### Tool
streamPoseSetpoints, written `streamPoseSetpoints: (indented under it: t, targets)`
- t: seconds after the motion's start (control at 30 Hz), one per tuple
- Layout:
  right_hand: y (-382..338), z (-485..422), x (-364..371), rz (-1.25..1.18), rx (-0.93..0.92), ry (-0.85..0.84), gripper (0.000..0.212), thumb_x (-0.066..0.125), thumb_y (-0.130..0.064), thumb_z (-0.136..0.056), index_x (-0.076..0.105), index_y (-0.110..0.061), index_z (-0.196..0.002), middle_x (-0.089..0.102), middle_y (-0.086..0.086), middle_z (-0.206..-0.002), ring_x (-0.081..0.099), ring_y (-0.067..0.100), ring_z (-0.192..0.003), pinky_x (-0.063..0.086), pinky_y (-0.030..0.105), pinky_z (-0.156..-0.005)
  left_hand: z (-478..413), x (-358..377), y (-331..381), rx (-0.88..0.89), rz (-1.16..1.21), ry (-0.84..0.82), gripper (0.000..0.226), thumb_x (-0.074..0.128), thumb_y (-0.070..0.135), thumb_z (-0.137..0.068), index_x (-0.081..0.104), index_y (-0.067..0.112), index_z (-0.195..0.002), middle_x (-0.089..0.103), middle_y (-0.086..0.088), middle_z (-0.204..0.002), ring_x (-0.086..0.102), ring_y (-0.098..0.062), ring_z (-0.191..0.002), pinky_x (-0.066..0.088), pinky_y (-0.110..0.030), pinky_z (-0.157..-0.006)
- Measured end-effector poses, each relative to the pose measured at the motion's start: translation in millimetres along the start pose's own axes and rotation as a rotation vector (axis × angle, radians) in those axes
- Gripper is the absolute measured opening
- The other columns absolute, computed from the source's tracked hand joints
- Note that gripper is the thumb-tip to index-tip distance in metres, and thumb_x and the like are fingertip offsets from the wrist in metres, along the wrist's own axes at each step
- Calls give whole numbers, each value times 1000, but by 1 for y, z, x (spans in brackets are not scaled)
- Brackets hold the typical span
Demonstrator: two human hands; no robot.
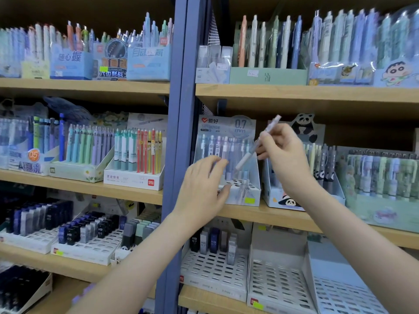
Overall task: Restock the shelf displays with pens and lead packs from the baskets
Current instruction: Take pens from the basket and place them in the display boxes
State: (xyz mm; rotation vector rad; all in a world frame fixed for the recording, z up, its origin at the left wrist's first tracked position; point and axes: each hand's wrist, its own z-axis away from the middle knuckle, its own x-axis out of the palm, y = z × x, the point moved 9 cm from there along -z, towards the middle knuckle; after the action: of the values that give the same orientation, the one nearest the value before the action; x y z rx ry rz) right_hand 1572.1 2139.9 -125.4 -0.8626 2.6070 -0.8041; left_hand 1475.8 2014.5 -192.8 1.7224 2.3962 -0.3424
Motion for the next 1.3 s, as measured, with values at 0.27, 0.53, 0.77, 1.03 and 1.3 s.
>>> streamPoseSetpoints:
  t: [0.27, 0.53, 0.77, 1.03, 1.3]
  targets:
    - [34, -15, 5, 374, 6, 13, 6, 52, -24, -97, 52, -18, -98, 64, 3, -90, 64, 20, -86, 54, 42, -82, 34, 37, 3, 233, -201, -27, 32, 48, 22, -95, 60, 10, -122, 54, -19, -132, 51, -34, -121, 35, -41, -103]
    - [53, -28, 20, 462, 81, -50, 10, 53, -22, -97, 54, -13, -98, 66, 10, -87, 64, 23, -85, 54, 42, -81, 38, 34, 6, 305, -211, 67, 30, 48, 20, -96, 55, 8, -123, 61, -14, -107, 50, -28, -99, 38, -37, -88]
    - [68, -44, 29, 588, 116, -74, 8, 57, -19, -95, 54, -13, -99, 57, 0, -83, 53, 13, -76, 36, 18, -56, 40, 34, 6, 294, -212, 111, 29, 49, 20, -96, 56, 9, -122, 61, -12, -105, 50, -26, -96, 38, -36, -87]
    - [68, -40, 43, 657, -1, -141, 57, 54, -7, -93, 29, -23, -143, 58, 8, -91, 57, 20, -76, 48, 33, -66, 36, 31, 6, 289, -216, 111, 29, 52, 18, -91, 64, 9, -116, 62, -11, -101, 50, -25, -94, 38, -34, -86]
    - [73, -43, 49, 726, -11, -203, 62, 58, -6, -90, 30, -21, -144, 48, 12, -131, 44, 28, -122, 43, 40, -96, 32, 28, 0, 231, -137, 102, 30, 67, 8, -83, 66, 10, -113, 62, -11, -98, 49, -24, -95, 37, -32, -85]
